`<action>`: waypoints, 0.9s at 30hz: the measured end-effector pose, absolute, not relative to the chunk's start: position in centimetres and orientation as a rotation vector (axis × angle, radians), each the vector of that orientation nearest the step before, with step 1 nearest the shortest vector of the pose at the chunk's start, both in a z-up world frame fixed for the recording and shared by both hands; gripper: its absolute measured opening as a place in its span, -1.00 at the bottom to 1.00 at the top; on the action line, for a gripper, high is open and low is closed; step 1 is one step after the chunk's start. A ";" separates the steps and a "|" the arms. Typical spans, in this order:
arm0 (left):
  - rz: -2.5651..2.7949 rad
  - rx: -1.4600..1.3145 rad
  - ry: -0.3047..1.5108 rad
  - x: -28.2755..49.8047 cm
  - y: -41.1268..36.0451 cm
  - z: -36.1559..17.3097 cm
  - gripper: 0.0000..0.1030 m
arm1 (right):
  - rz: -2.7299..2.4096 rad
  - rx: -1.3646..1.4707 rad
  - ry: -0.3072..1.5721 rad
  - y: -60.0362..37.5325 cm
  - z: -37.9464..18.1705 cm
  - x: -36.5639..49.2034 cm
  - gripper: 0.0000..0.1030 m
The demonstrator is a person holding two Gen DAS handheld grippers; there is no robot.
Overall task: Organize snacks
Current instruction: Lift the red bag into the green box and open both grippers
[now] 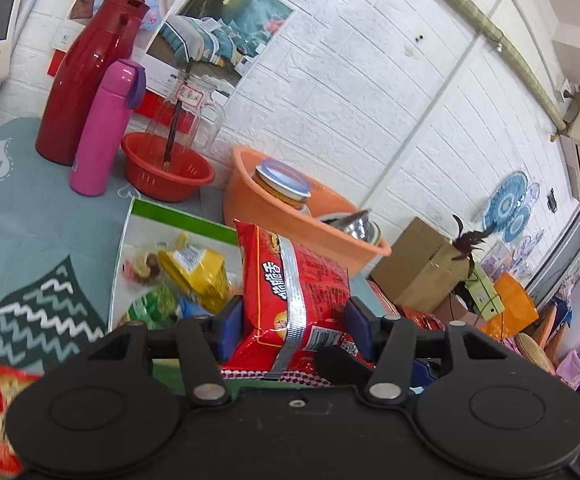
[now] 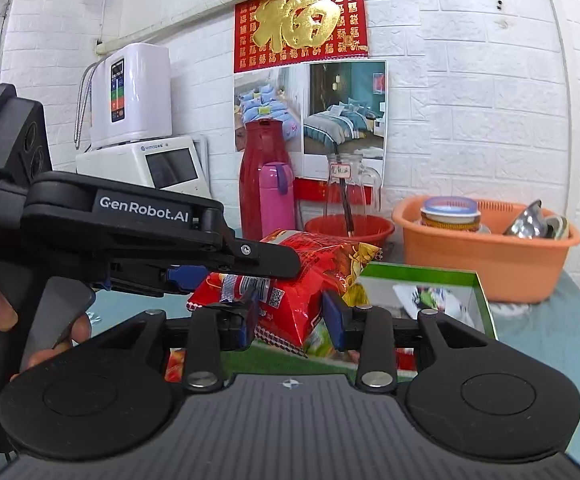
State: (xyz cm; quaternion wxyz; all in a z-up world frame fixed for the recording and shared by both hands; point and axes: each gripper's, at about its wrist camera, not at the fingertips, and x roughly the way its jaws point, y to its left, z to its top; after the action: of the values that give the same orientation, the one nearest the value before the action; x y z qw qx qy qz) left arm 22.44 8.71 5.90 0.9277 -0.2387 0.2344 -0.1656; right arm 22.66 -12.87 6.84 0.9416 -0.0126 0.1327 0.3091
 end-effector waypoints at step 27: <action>-0.256 -0.442 0.546 22.6 11.9 3.9 1.00 | 0.572 -0.022 0.348 -11.6 3.9 25.8 1.00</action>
State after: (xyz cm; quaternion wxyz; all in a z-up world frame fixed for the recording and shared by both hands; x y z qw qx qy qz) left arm 22.65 11.89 3.87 0.9310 -0.2160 0.2666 -0.1250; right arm 25.82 -11.55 3.92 0.9445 -0.0110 0.1706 0.2807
